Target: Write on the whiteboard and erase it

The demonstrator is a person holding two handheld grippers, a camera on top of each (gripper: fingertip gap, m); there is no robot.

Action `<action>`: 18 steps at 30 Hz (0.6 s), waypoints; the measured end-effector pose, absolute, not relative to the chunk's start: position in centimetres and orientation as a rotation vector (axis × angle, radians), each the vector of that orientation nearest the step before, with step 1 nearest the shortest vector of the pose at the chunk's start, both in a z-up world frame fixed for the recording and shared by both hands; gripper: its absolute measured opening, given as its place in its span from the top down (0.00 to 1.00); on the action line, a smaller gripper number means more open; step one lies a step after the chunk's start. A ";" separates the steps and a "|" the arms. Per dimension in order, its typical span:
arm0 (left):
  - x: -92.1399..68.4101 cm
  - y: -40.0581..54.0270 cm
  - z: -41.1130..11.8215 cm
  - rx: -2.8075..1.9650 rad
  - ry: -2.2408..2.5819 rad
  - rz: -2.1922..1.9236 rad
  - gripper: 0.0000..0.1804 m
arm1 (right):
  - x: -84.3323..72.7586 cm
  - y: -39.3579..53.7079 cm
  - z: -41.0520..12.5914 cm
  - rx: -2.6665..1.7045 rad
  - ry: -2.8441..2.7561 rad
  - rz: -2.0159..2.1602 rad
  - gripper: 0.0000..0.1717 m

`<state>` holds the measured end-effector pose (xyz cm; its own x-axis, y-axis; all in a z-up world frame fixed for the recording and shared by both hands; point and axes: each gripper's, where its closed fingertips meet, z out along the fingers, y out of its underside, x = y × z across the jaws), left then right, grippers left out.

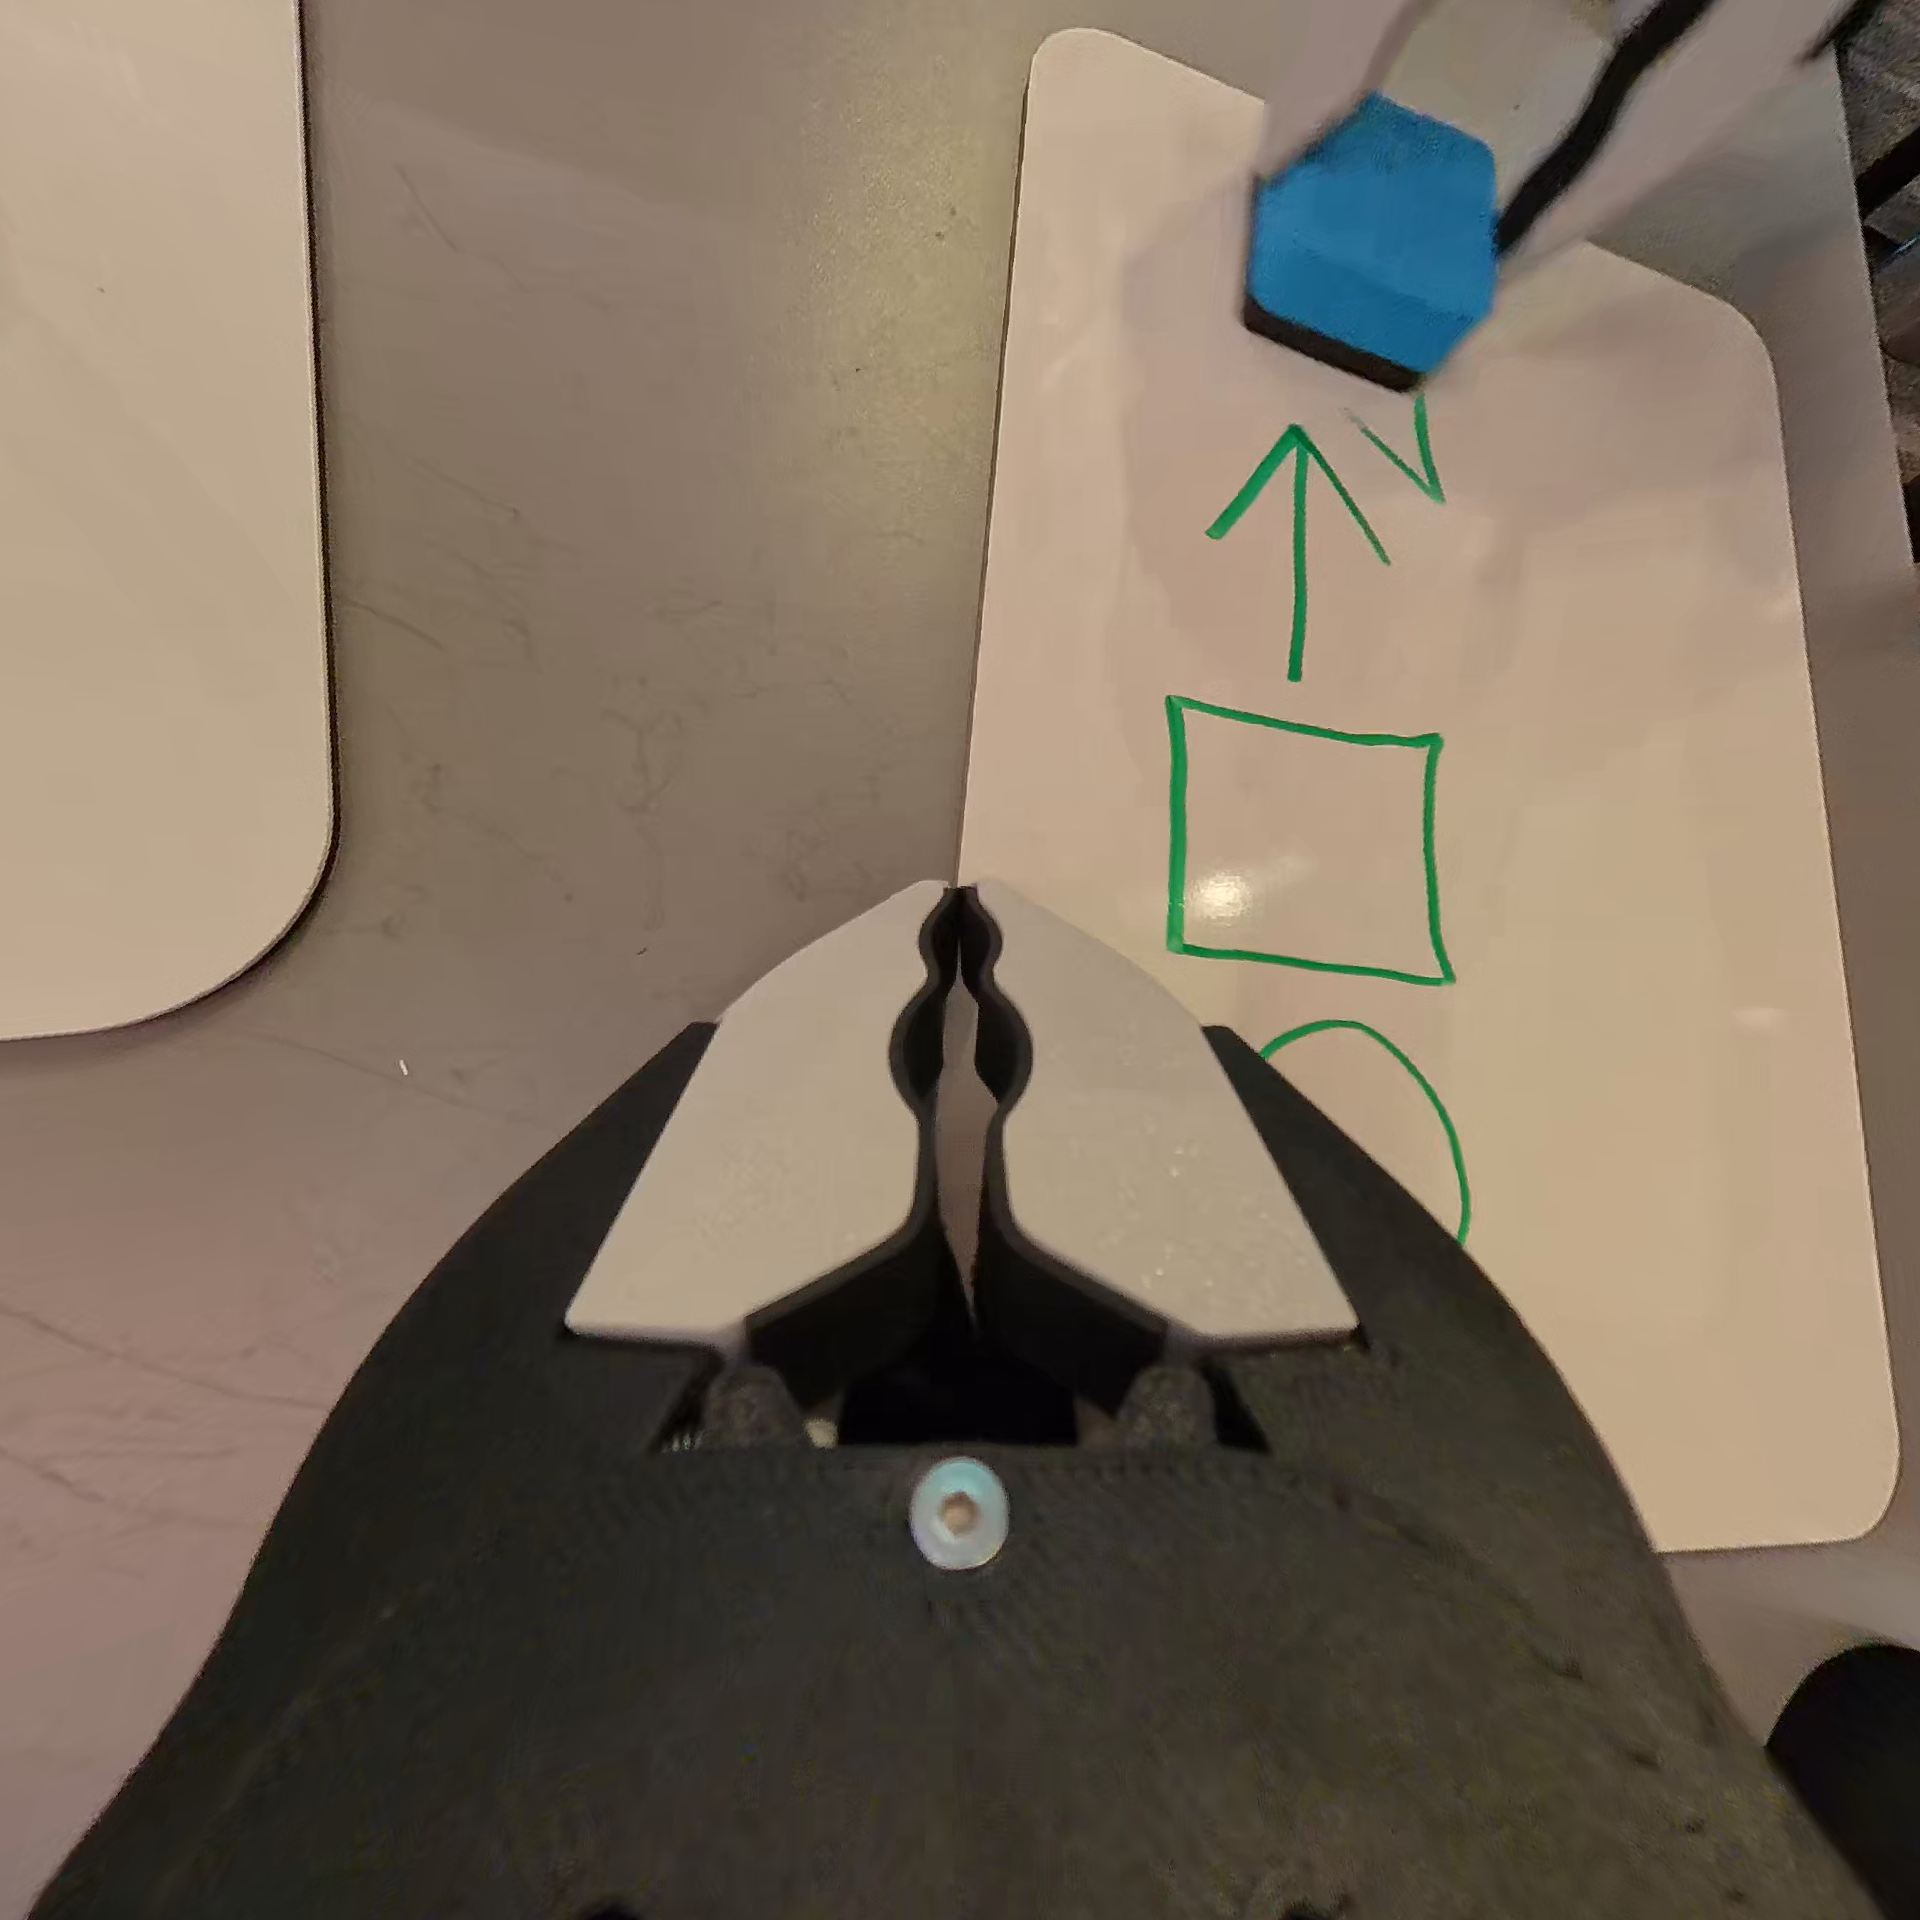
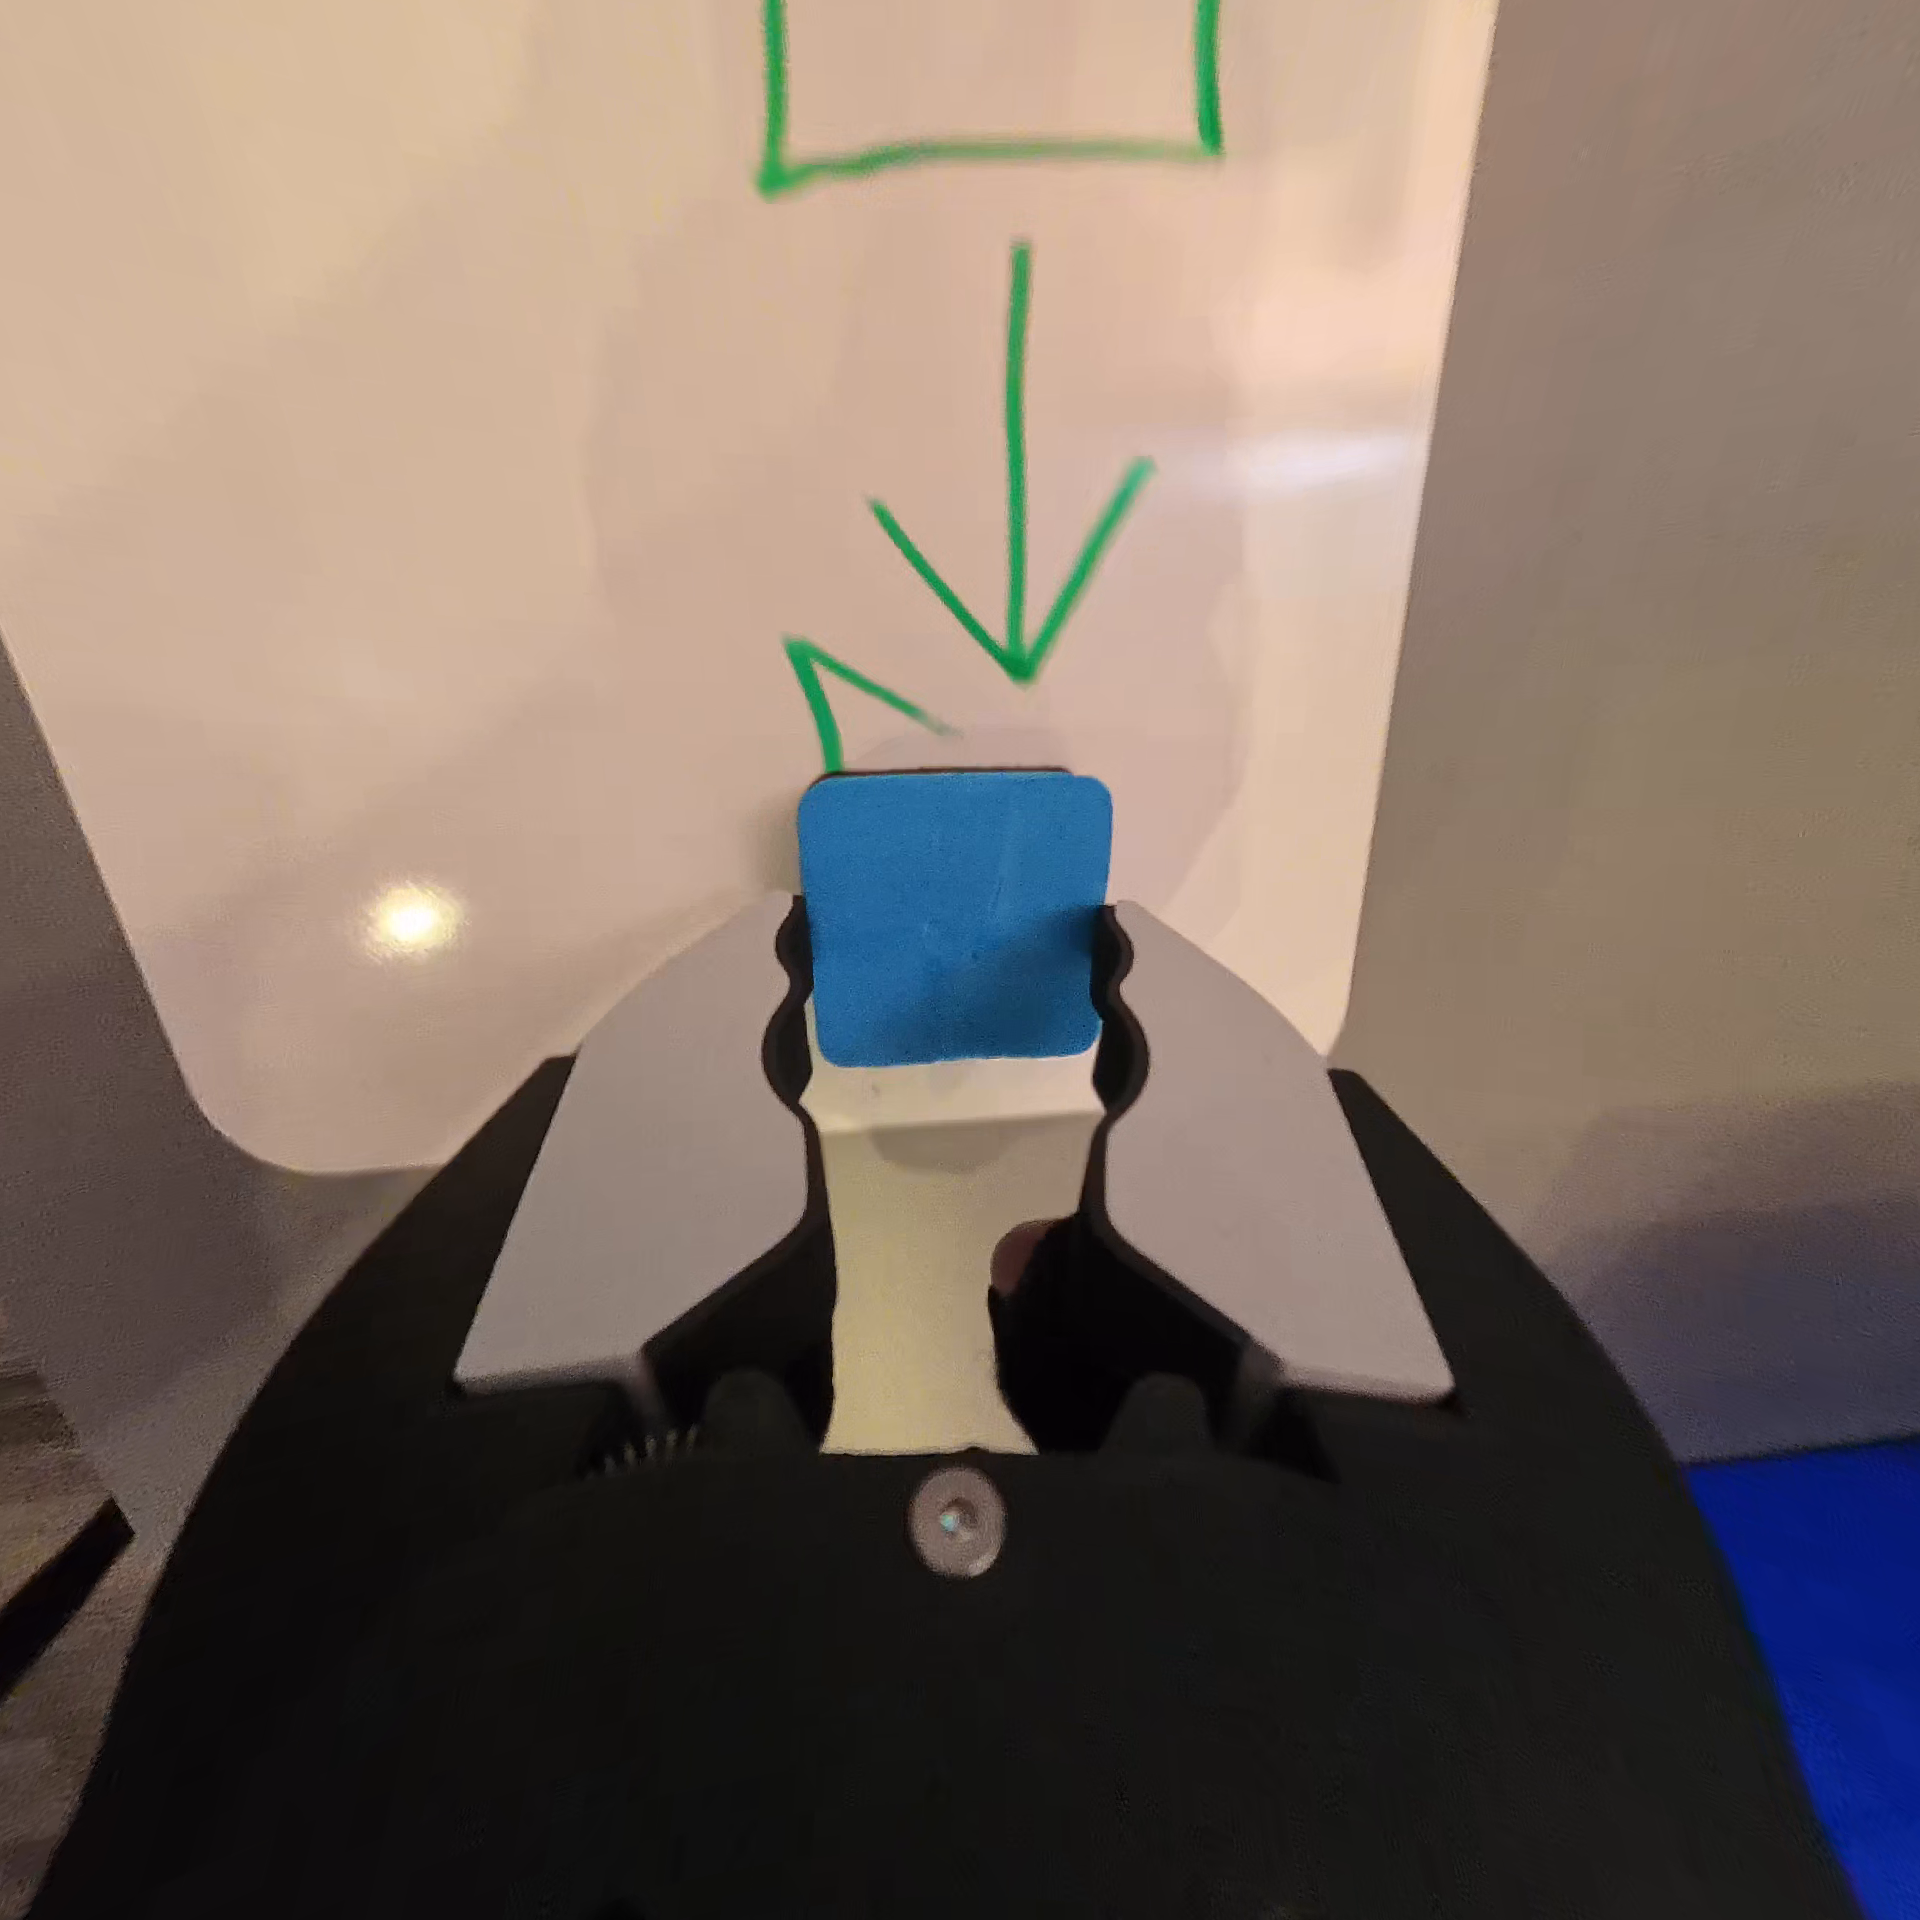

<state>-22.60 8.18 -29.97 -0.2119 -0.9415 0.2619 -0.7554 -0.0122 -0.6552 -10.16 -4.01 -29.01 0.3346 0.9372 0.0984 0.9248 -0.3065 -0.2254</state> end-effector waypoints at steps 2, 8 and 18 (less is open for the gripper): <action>-22.6 8.2 -30.0 -1.788 2.006 -1.045 1.00 | -8.7 -1.8 -29.0 -2.444 -1.534 0.007 0.69; -22.6 8.2 -30.0 -1.790 1.997 -1.040 1.00 | -10.6 -4.3 -29.0 -2.364 -1.718 0.053 0.69; -22.6 8.2 -30.0 -1.795 1.995 -1.047 1.00 | -8.6 -4.8 -28.9 -2.483 -1.622 0.044 0.69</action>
